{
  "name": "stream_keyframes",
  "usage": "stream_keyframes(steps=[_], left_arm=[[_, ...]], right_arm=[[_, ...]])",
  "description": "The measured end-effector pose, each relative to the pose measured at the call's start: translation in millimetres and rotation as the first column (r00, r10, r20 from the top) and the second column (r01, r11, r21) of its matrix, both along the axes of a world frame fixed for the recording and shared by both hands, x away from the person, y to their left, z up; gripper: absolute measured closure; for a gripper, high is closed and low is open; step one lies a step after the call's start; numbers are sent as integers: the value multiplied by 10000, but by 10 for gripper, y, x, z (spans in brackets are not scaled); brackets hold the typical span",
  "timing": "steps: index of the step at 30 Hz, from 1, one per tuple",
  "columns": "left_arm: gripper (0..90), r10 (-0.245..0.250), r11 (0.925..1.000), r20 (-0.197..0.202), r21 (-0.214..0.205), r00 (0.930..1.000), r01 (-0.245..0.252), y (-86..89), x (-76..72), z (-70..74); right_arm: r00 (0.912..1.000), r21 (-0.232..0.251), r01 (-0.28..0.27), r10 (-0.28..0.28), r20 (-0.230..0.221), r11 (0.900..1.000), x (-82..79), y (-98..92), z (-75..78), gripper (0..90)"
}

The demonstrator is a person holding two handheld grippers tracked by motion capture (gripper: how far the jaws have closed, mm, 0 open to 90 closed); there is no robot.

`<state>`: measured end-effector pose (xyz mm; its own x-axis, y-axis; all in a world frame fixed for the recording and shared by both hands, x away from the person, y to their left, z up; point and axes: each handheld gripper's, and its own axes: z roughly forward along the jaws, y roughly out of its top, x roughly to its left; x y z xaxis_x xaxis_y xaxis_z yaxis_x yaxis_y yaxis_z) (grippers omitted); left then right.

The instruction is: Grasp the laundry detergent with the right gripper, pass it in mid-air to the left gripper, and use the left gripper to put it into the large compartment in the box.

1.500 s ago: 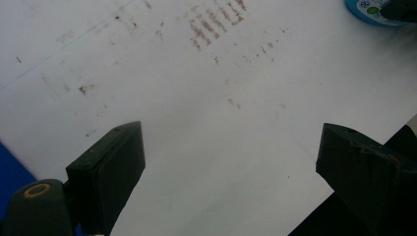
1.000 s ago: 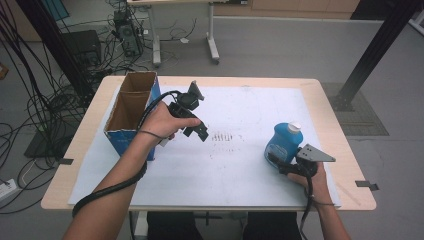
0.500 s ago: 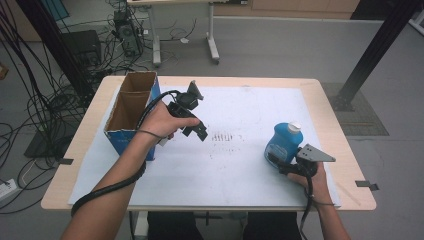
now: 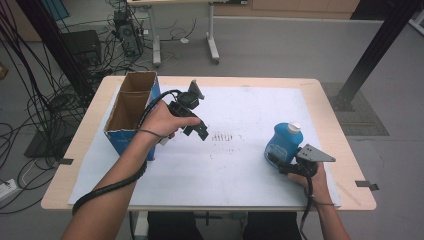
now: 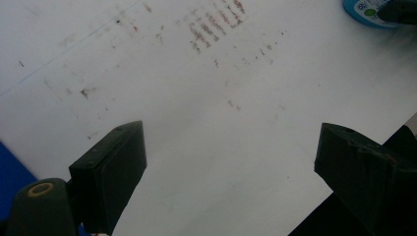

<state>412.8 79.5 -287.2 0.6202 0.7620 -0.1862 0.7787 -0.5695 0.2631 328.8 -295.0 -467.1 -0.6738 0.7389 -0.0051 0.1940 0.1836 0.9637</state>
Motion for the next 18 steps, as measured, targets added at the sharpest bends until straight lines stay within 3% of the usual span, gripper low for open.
stream_keyframes(steps=[18], left_arm=[[124, -16, 10000, 21, 2, 10000, 16, 16, -17, -13]], right_arm=[[10000, -24, 17, -17, 22, 10000, -1, 3, 1, 392]])
